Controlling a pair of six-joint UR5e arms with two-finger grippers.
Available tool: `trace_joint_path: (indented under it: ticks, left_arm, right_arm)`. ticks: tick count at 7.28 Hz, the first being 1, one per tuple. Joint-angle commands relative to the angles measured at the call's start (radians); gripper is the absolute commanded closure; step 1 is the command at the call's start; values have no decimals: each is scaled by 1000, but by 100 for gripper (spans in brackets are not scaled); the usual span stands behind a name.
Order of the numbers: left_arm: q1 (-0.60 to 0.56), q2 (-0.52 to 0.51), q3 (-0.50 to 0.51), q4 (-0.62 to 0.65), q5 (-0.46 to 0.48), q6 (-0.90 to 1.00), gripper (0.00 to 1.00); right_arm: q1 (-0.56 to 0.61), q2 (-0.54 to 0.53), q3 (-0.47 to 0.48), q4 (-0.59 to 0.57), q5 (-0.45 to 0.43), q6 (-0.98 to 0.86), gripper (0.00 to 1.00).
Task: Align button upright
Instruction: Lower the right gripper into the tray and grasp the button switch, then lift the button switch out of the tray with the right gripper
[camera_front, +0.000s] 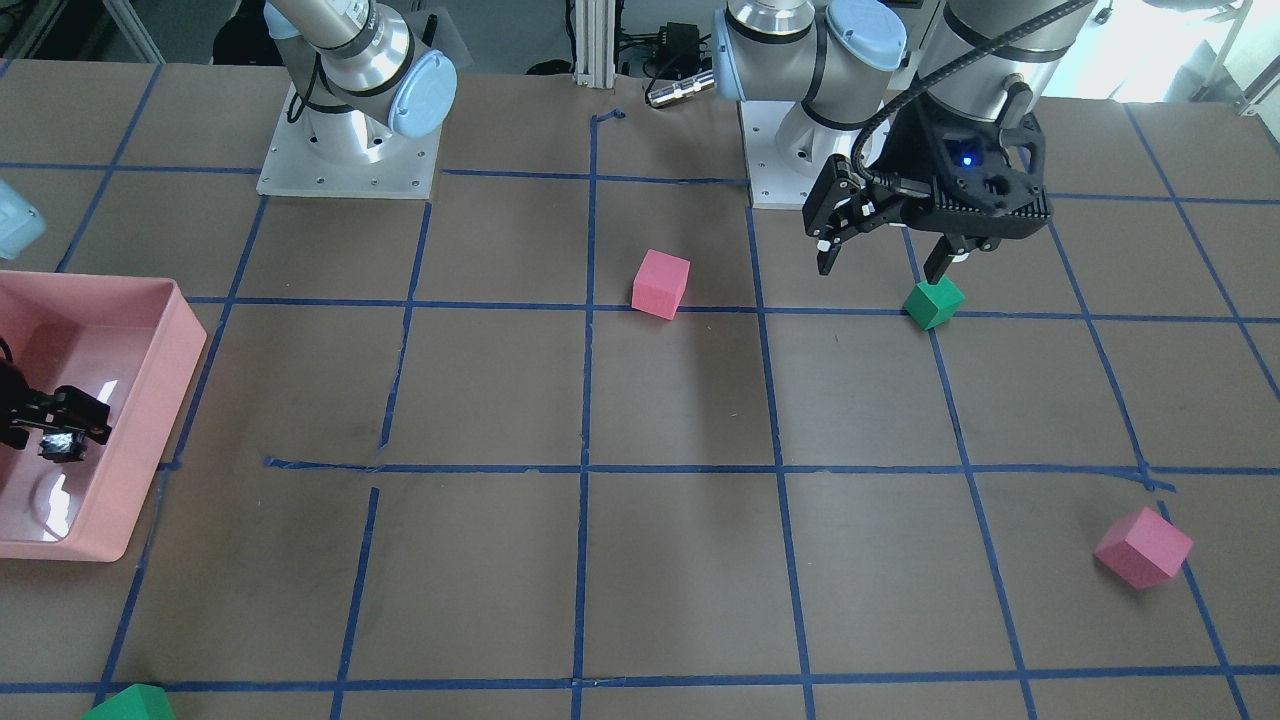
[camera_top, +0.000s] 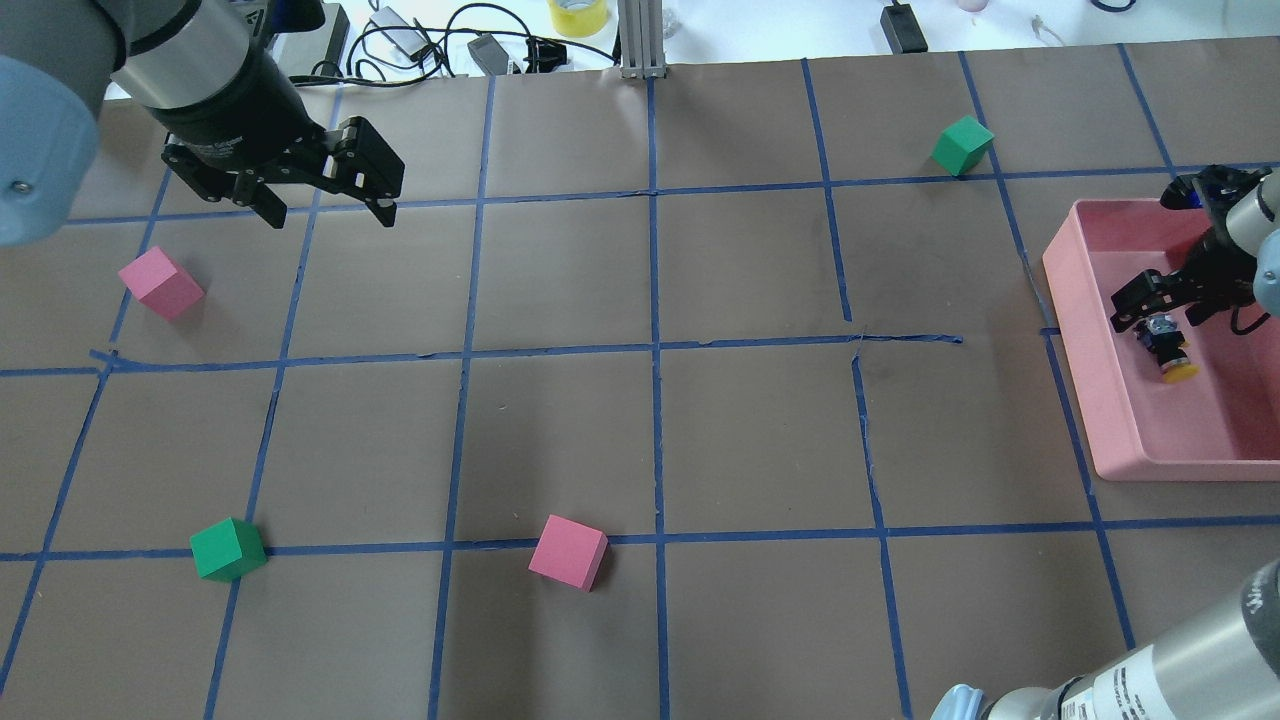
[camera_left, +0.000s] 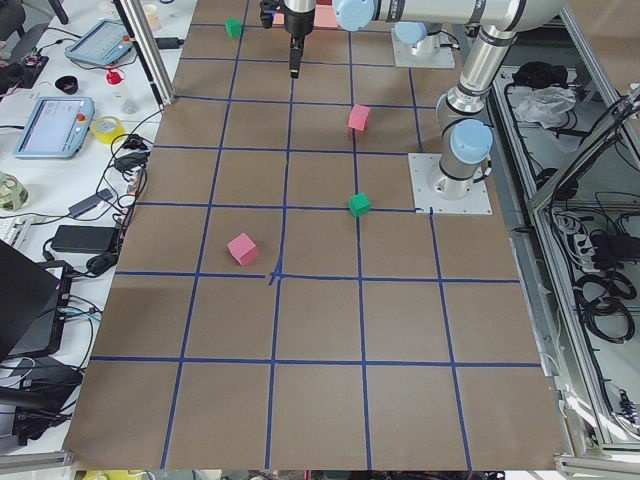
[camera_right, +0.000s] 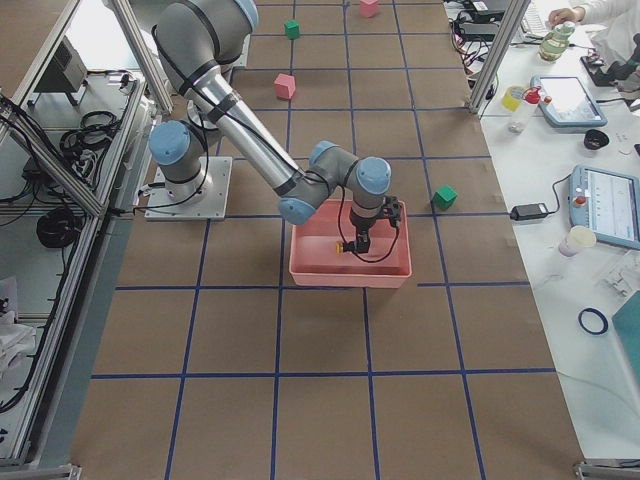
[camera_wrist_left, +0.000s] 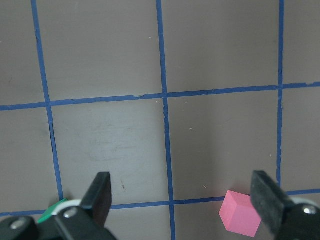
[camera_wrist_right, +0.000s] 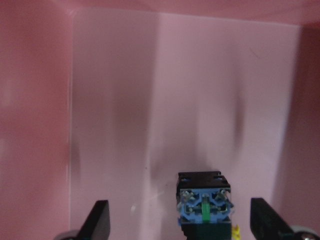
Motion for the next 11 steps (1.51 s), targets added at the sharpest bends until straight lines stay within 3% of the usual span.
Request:
trace_joint_path:
  ticks: [1, 3, 4, 7, 9, 11]
  left_arm:
    - [0, 0, 0, 0, 0, 0, 0]
    - [0, 1, -2, 0, 1, 0, 0]
    - [0, 0, -2, 0, 1, 0, 0]
    - [0, 1, -2, 0, 1, 0, 0]
    - [0, 1, -2, 0, 1, 0, 0]
    - [0, 3, 0, 0, 3, 0, 0]
  right_arm:
    - [0, 1, 10, 0, -2, 0, 6]
    - [0, -1, 11, 6, -8, 2, 21]
    - [0, -1, 11, 12, -25, 0, 52]
    - [0, -2, 10, 17, -19, 2, 85]
    - [0, -11, 2, 18, -14, 2, 97]
    - [0, -25, -9, 38, -13, 2, 100]
